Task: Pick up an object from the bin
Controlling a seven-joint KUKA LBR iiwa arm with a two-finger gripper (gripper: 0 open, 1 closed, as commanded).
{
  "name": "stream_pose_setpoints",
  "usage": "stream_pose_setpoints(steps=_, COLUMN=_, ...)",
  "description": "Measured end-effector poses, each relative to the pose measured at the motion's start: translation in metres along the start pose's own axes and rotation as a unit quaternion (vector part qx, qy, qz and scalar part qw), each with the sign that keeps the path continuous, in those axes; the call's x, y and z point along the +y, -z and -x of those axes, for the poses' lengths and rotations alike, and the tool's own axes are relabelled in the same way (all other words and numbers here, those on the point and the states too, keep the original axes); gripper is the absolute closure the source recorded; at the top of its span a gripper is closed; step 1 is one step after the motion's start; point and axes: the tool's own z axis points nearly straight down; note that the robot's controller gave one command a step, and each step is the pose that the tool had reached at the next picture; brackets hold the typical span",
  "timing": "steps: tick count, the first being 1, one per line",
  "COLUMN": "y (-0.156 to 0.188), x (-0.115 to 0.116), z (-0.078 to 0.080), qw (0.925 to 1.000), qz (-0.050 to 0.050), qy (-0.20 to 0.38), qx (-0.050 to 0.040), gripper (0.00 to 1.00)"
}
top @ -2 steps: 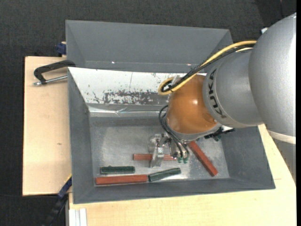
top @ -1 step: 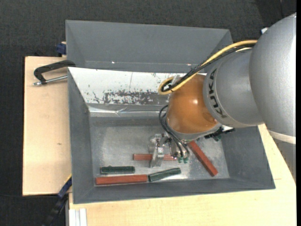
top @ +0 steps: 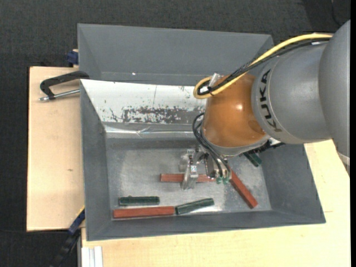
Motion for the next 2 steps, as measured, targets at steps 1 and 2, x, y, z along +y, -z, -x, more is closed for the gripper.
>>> stream_pose_setpoints(steps=1, y=0.054, x=-0.002, z=0.003, qw=0.9998, qz=-0.001, qy=0.018, qx=0.0037, gripper=1.0)
stream_pose_setpoints(steps=2, y=0.089, x=0.006, z=0.014, qw=0.9998, qz=0.0, qy=0.02, qx=-0.0029, gripper=1.0)
